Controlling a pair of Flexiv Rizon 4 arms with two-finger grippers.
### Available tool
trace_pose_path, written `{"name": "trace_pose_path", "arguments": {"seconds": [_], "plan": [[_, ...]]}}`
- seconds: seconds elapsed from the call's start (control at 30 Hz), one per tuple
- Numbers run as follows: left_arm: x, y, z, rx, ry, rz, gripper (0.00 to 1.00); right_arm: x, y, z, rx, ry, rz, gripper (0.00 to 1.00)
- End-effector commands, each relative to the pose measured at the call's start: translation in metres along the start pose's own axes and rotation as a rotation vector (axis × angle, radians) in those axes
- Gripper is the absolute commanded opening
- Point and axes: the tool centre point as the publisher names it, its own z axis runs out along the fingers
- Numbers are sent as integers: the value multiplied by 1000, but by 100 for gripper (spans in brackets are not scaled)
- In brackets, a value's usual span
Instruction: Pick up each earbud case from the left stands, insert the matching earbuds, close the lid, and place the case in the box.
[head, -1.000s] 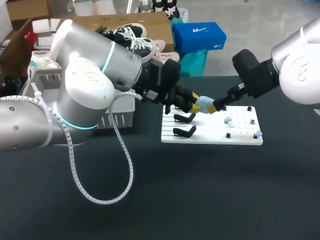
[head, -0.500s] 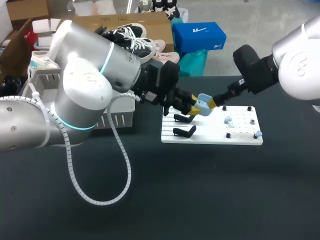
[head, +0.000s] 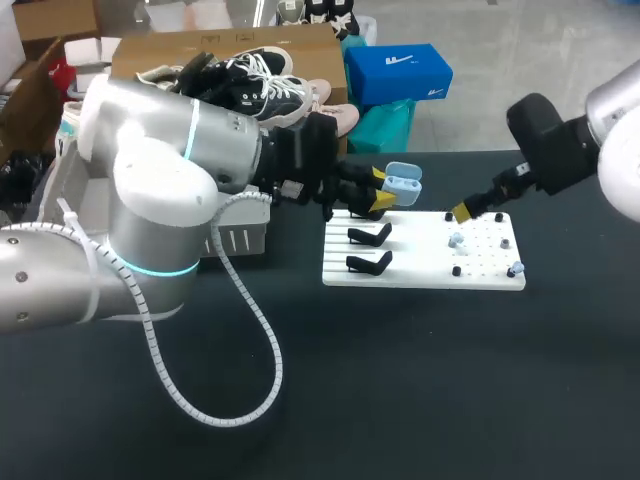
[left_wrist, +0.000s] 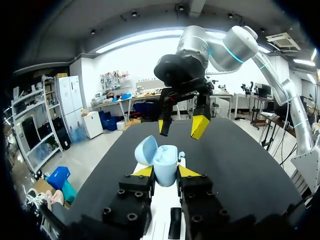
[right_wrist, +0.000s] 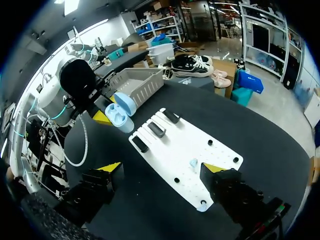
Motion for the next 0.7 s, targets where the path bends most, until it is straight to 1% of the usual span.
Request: {"name": "trace_pose_path", "arguments": {"seconds": [0.03, 0.13, 0.23, 0.4, 0.47, 0.57, 0.7], "plan": [[0, -5, -4, -72, -125, 7, 0, 23, 1, -19, 102, 3, 10, 100], [-5, -4, -3, -105, -149, 15, 0, 32, -1, -23, 118, 25, 5, 100], [-8, -4, 1, -116, -168, 26, 0, 40, -2, -27, 138, 54, 1, 100], [-9, -1, 11, -105, -181, 45, 0, 51, -3, -34, 168, 73, -7, 100], [-9, 0, 14, -98, -199, 50, 0, 55, -4, -36, 183, 84, -3, 100], [-6, 2, 17, -102, -219, 71, 0, 59, -4, -40, 198, 90, 7, 100], [-2, 4, 21, -88, -225, 101, 0, 65, -5, -43, 215, 107, 24, 100]]}}
